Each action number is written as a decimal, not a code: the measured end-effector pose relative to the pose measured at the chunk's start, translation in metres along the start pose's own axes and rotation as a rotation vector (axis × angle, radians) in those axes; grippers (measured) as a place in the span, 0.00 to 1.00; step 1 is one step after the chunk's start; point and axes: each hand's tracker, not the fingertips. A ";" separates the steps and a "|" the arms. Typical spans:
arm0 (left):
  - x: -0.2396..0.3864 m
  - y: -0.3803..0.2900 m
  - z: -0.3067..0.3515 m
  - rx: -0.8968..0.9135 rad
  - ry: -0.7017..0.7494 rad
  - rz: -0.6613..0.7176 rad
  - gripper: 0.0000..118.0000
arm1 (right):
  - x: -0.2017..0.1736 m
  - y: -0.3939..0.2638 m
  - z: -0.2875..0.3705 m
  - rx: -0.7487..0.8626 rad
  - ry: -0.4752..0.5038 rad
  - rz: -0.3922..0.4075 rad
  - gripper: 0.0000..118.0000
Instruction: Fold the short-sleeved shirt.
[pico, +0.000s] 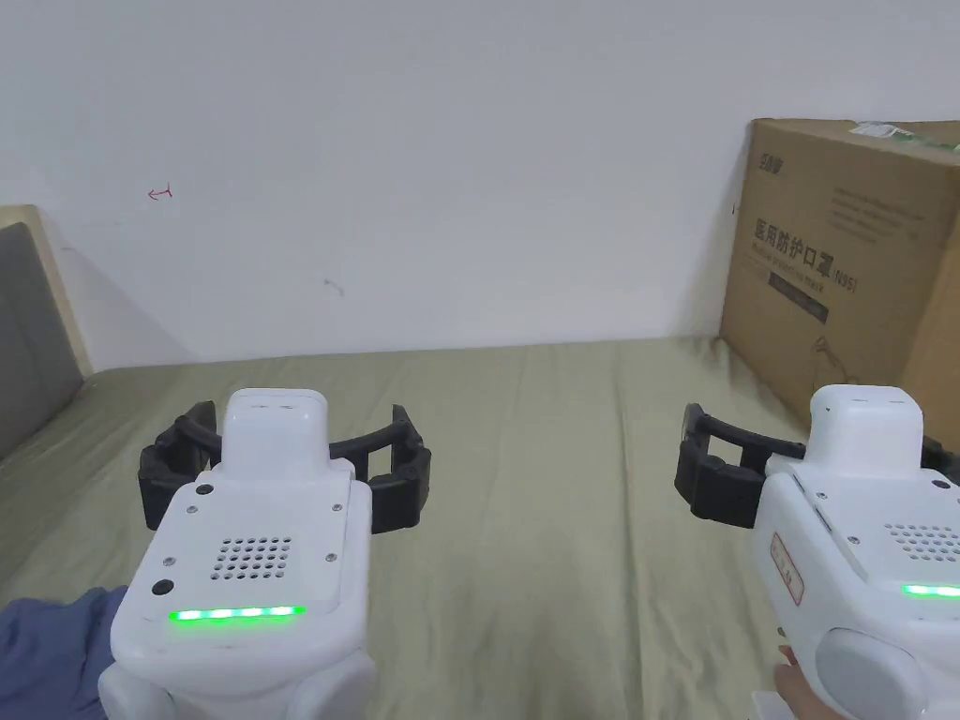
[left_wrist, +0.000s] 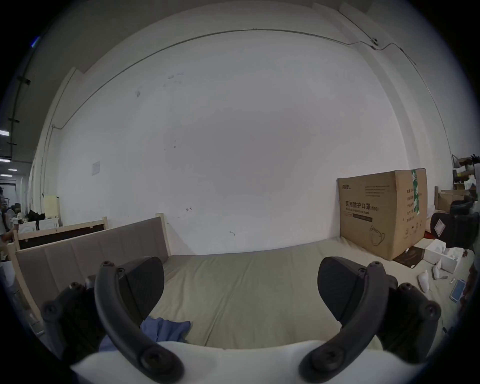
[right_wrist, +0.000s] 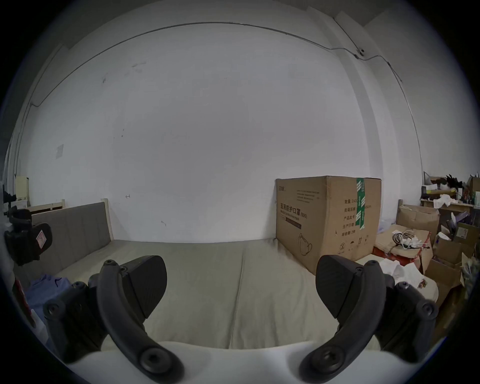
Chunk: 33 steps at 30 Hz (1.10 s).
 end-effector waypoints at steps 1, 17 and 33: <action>0.001 0.001 -0.001 -0.005 -0.018 0.003 0.98 | 0.000 0.000 0.001 0.000 0.014 0.001 0.96; -0.005 0.001 -0.005 -0.091 -0.092 0.101 0.00 | 0.012 -0.002 0.004 -0.021 0.182 -0.086 0.00; -0.228 -0.040 0.070 -0.287 0.333 0.145 0.00 | -0.137 -0.018 -0.026 -0.215 0.607 -0.128 0.00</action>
